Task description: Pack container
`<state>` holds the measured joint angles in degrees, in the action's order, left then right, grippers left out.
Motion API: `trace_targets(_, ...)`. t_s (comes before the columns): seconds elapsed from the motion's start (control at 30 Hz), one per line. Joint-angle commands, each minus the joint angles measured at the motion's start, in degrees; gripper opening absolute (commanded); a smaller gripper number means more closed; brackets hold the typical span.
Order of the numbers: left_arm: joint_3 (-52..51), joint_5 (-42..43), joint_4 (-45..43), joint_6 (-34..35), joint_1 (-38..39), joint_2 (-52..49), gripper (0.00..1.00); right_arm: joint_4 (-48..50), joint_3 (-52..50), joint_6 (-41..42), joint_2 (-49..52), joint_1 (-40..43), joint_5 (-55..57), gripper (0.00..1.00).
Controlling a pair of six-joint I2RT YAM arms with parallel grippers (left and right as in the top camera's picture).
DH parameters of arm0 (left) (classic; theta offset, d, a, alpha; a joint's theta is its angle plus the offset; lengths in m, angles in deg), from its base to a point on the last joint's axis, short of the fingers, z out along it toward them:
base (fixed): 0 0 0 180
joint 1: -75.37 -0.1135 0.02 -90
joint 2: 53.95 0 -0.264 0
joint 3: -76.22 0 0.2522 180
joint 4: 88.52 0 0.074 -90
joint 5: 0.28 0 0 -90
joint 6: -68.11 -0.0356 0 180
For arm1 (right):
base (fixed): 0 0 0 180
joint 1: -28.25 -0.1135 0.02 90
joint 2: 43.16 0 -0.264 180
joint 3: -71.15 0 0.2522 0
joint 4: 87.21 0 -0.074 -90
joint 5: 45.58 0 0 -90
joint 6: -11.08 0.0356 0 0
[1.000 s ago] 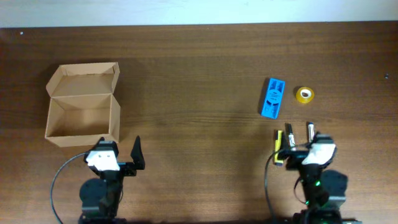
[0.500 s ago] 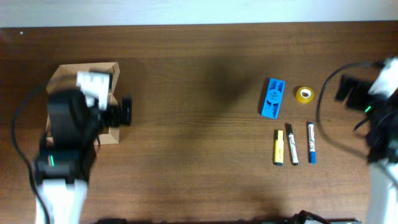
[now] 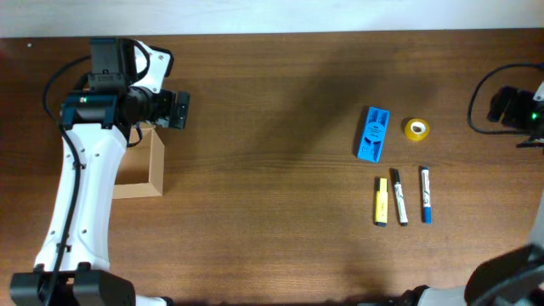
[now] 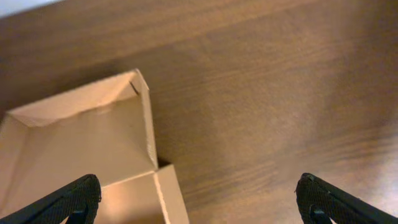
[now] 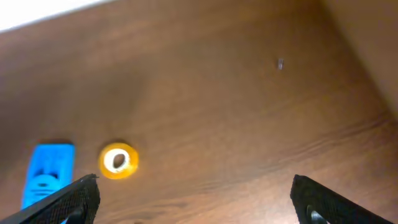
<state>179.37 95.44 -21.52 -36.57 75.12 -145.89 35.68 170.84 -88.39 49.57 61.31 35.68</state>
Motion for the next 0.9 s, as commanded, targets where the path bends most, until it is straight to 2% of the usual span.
trace_targets(0.0,1.6,4.8,1.6,-1.2,-0.3,0.1,1.00,-0.3,0.8,-0.8,0.7,1.2,-0.5,0.99)
trace_targets(0.1,1.6,6.5,4.9,-1.3,-0.3,0.1,1.00,-1.6,0.7,-0.8,1.0,1.1,-0.5,0.99)
trace_targets(0.2,1.6,2.6,9.6,0.1,-0.5,0.0,1.00,-1.5,0.7,-0.8,1.0,1.1,-0.5,0.99)
trace_targets(0.27,1.6,-1.5,11.9,3.6,-0.8,0.0,0.93,-1.5,0.7,-0.8,1.0,1.1,-0.5,0.99)
trace_targets(0.3,1.6,-2.4,12.7,4.6,-0.9,0.0,1.00,-1.5,0.7,-0.8,1.0,1.1,-0.5,0.99)
trace_targets(0.4,1.6,-2.6,14.2,6.4,-1.9,0.0,1.00,-1.5,0.7,-0.8,1.0,1.1,-0.5,0.99)
trace_targets(0.43,1.6,-2.6,14.6,7.1,-2.3,0.0,0.93,-1.5,0.7,-0.8,1.0,1.1,-0.5,0.99)
trace_targets(0.47,1.6,-2.8,14.9,8.2,-2.8,0.0,0.74,-1.5,0.7,-0.8,1.0,1.1,-0.6,0.99)
trace_targets(0.5,1.5,-3.2,15.2,9.4,-3.6,0.0,0.66,-1.5,0.7,-0.8,1.0,1.1,-0.6,0.99)
trace_targets(0.53,1.4,-3.2,15.4,9.8,-4.4,-0.2,0.65,-1.7,0.7,-0.8,1.0,1.1,-0.6,0.99)
trace_targets(0.6,1.4,-3.1,16.7,10.2,-6.0,-1.1,0.72,-2.0,0.7,-0.8,1.0,1.1,-0.6,0.99)
trace_targets(0.87,1.4,-2.3,20.8,8.5,-7.9,-10.2,0.73,-2.1,0.7,-0.8,1.0,1.1,-1.2,0.99)
